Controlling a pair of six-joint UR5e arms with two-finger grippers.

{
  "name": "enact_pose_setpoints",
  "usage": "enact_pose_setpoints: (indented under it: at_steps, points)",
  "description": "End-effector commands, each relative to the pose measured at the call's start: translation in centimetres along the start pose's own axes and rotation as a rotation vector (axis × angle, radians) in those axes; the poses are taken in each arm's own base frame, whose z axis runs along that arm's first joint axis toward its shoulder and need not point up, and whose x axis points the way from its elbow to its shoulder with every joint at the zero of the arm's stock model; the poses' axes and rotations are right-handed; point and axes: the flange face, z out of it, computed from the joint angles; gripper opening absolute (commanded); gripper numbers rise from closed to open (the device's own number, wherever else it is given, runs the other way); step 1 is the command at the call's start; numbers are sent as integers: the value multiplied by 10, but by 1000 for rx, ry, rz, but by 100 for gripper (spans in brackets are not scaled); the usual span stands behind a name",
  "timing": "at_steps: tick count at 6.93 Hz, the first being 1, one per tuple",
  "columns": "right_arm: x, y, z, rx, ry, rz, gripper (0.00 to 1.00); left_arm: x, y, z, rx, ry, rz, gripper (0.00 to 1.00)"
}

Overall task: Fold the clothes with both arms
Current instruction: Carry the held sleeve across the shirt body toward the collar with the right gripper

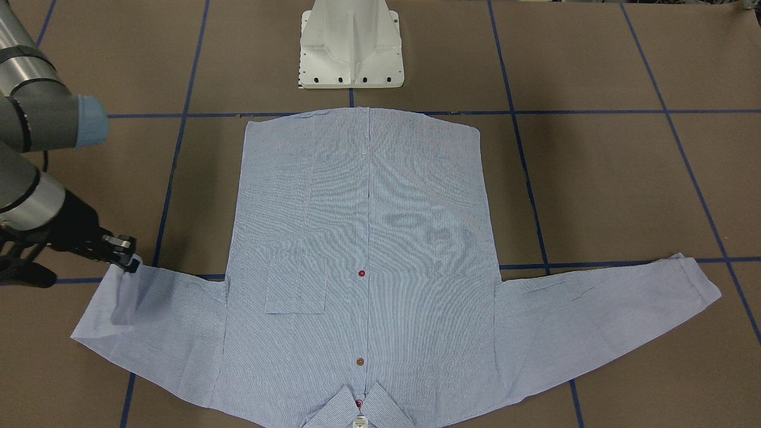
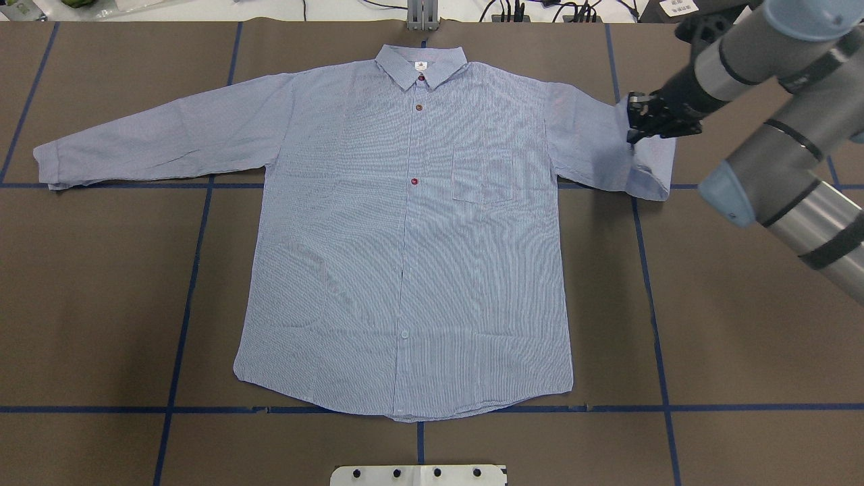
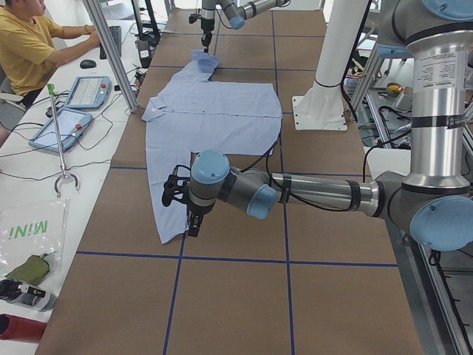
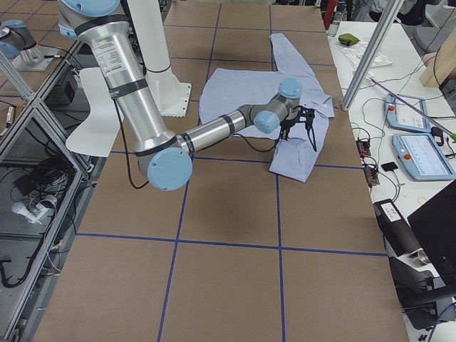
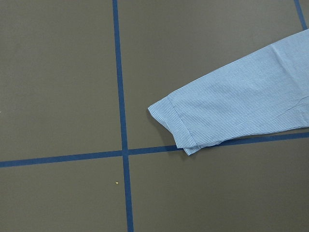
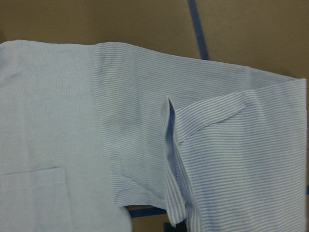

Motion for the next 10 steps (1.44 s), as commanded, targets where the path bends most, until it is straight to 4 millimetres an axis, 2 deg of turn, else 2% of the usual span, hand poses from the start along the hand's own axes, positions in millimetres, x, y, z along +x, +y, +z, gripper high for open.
enact_pose_setpoints:
  at_steps: [1, 2, 3, 4, 6, 7, 9, 10]
  points:
    - [-188, 42, 20, 30, -28, 148, 0, -2, 0, 3, -5, 0, -2, 99]
    - [-270, 48, 31, 73, -35, 180, 0, -3, 1, 4, -8, 0, -4, 100]
    - [-323, 47, 45, 102, -56, 174, 0, -3, 1, 4, -7, 1, -5, 99]
    - [-343, 60, 64, 146, -103, 228, 0, -4, 1, 4, -9, 0, -7, 99]
    - [-389, 94, 72, 187, -125, 243, 0, -7, 2, 7, -13, -2, -4, 99]
    - [-397, 101, 73, 194, -130, 243, 0, -6, 2, 7, -14, -2, -3, 99]
    - [-402, 113, 80, 191, -147, 230, 0, -5, 2, 6, -10, -1, 3, 100]
    - [-402, 115, 84, 193, -144, 233, 9, -4, 1, 6, -4, 1, 10, 99]
